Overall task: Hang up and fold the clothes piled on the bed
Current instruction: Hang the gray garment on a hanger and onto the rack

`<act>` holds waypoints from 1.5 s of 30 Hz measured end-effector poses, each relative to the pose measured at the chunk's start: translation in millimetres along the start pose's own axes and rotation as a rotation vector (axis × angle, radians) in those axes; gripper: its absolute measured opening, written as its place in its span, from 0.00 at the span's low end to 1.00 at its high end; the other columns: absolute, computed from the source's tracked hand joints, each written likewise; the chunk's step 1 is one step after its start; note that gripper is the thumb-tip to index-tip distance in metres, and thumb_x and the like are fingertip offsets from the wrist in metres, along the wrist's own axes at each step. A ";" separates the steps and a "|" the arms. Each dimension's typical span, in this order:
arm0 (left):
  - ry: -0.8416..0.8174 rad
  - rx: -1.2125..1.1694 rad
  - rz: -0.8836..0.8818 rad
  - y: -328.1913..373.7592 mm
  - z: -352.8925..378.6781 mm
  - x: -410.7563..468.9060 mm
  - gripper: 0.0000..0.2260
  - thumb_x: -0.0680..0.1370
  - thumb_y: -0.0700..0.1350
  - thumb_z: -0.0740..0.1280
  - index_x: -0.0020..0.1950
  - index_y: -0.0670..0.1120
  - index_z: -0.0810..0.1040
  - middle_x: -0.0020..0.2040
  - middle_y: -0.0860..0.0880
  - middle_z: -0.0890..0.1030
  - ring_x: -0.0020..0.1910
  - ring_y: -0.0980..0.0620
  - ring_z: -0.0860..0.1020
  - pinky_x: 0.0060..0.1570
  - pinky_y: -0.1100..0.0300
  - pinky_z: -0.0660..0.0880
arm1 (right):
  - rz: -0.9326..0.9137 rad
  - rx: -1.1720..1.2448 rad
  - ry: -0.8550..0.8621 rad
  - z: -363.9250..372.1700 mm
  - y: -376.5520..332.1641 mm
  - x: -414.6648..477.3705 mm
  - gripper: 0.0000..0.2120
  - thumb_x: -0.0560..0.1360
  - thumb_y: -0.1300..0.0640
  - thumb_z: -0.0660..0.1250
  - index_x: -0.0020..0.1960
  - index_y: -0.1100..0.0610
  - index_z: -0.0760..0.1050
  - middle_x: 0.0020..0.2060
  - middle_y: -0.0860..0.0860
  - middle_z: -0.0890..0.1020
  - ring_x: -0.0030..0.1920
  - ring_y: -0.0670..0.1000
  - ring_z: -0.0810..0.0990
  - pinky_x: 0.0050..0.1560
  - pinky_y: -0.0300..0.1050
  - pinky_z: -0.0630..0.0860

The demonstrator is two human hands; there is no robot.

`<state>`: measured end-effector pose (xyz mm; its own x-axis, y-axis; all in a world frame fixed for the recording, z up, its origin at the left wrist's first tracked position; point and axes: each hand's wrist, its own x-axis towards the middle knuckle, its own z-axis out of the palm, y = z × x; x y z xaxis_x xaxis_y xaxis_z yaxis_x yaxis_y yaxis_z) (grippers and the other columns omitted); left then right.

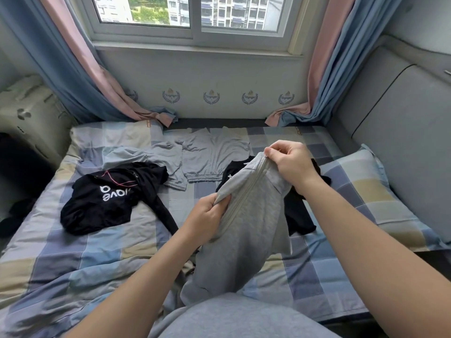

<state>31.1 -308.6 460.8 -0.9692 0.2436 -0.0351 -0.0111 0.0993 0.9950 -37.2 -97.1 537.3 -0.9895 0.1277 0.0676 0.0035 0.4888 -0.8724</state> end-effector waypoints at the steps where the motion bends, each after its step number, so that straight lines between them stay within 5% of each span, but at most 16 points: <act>1: 0.008 -0.022 0.000 1.0 1.8 -0.7 0.18 0.84 0.50 0.61 0.44 0.37 0.77 0.38 0.50 0.77 0.40 0.53 0.74 0.44 0.55 0.71 | 0.022 0.024 -0.014 0.5 1.7 1.2 0.10 0.79 0.58 0.69 0.40 0.61 0.81 0.34 0.54 0.79 0.38 0.46 0.76 0.44 0.43 0.74; 4: -0.025 -0.029 0.010 6.7 4.4 -3.6 0.09 0.83 0.46 0.64 0.46 0.48 0.81 0.38 0.57 0.80 0.39 0.60 0.77 0.42 0.65 0.74 | 0.050 0.060 -0.028 0.3 6.9 2.8 0.11 0.79 0.59 0.69 0.38 0.61 0.81 0.33 0.51 0.79 0.37 0.46 0.77 0.44 0.42 0.74; 11: -0.138 -0.060 -0.059 20.8 -7.2 -13.9 0.10 0.80 0.48 0.70 0.39 0.54 0.84 0.36 0.55 0.82 0.35 0.59 0.79 0.36 0.66 0.74 | 0.147 0.047 -0.085 2.1 22.9 -3.4 0.12 0.79 0.57 0.69 0.37 0.57 0.82 0.30 0.45 0.80 0.34 0.41 0.77 0.38 0.38 0.73; 16: -0.180 -0.036 -0.101 23.6 -11.0 -14.5 0.09 0.76 0.54 0.69 0.39 0.54 0.84 0.36 0.54 0.82 0.35 0.57 0.79 0.37 0.63 0.75 | 0.309 0.210 -0.158 2.0 26.4 -3.7 0.10 0.79 0.57 0.70 0.40 0.57 0.82 0.36 0.53 0.82 0.38 0.53 0.79 0.42 0.48 0.78; 19: -0.093 0.009 -0.072 24.4 -14.0 -11.5 0.08 0.78 0.50 0.70 0.42 0.48 0.83 0.37 0.52 0.83 0.37 0.56 0.79 0.38 0.62 0.75 | 0.253 0.196 -0.151 2.6 25.5 -8.4 0.05 0.79 0.57 0.69 0.45 0.56 0.82 0.40 0.50 0.83 0.40 0.48 0.80 0.44 0.42 0.77; 22: 0.065 0.065 -0.039 32.0 -16.0 -2.3 0.10 0.80 0.47 0.70 0.41 0.43 0.81 0.34 0.51 0.80 0.34 0.55 0.76 0.38 0.57 0.73 | 0.044 -0.004 0.037 4.7 20.2 -21.9 0.06 0.79 0.55 0.70 0.54 0.51 0.77 0.52 0.47 0.80 0.49 0.42 0.77 0.46 0.32 0.71; 25: 0.169 0.027 -0.015 50.9 -19.5 5.9 0.12 0.81 0.46 0.69 0.41 0.39 0.80 0.32 0.50 0.79 0.33 0.54 0.76 0.38 0.56 0.73 | -0.135 -0.008 0.074 17.7 8.4 -50.8 0.03 0.77 0.56 0.71 0.48 0.53 0.78 0.42 0.49 0.82 0.40 0.48 0.79 0.42 0.42 0.76; 28: 0.243 -0.068 -0.008 70.8 -21.0 12.8 0.15 0.81 0.46 0.69 0.46 0.33 0.80 0.40 0.38 0.83 0.38 0.41 0.81 0.44 0.47 0.78 | -0.138 0.014 -0.148 44.5 6.9 -82.7 0.08 0.75 0.52 0.70 0.43 0.55 0.76 0.35 0.53 0.81 0.37 0.54 0.79 0.42 0.55 0.78; 34: 0.247 -0.322 -0.037 99.5 -15.7 19.1 0.10 0.82 0.45 0.67 0.51 0.38 0.82 0.50 0.37 0.85 0.51 0.40 0.85 0.55 0.45 0.81 | 0.065 0.028 -0.195 82.1 27.8 -93.5 0.22 0.68 0.41 0.73 0.58 0.49 0.76 0.52 0.46 0.83 0.55 0.49 0.81 0.57 0.52 0.78; 37: 0.262 -0.354 -0.036 107.6 -19.1 23.7 0.11 0.81 0.46 0.68 0.51 0.38 0.83 0.51 0.37 0.85 0.52 0.39 0.84 0.55 0.45 0.81 | 0.151 -0.063 -0.168 86.2 44.8 -89.3 0.03 0.74 0.48 0.70 0.46 0.46 0.77 0.45 0.46 0.83 0.49 0.51 0.81 0.49 0.46 0.76; 40: 0.314 -0.310 -0.039 109.2 -30.2 34.2 0.10 0.81 0.47 0.68 0.51 0.40 0.83 0.50 0.40 0.86 0.51 0.42 0.85 0.55 0.45 0.81 | 0.199 -0.035 -0.179 76.9 54.5 -83.7 0.18 0.79 0.55 0.67 0.33 0.41 0.76 0.29 0.39 0.77 0.34 0.42 0.73 0.37 0.41 0.70; 45: 0.339 0.041 -0.145 85.8 -61.3 50.8 0.16 0.78 0.49 0.72 0.62 0.42 0.78 0.57 0.43 0.83 0.59 0.44 0.81 0.60 0.44 0.78 | 0.193 0.326 -0.131 47.6 31.0 -68.0 0.18 0.79 0.50 0.67 0.41 0.65 0.73 0.33 0.53 0.70 0.36 0.51 0.67 0.37 0.50 0.62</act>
<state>-34.2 -346.8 550.1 -0.9848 -0.1082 -0.1360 -0.1513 0.1493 0.9771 23.3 -131.7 482.6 -0.9853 0.0693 -0.1561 0.1657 0.1648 -0.9723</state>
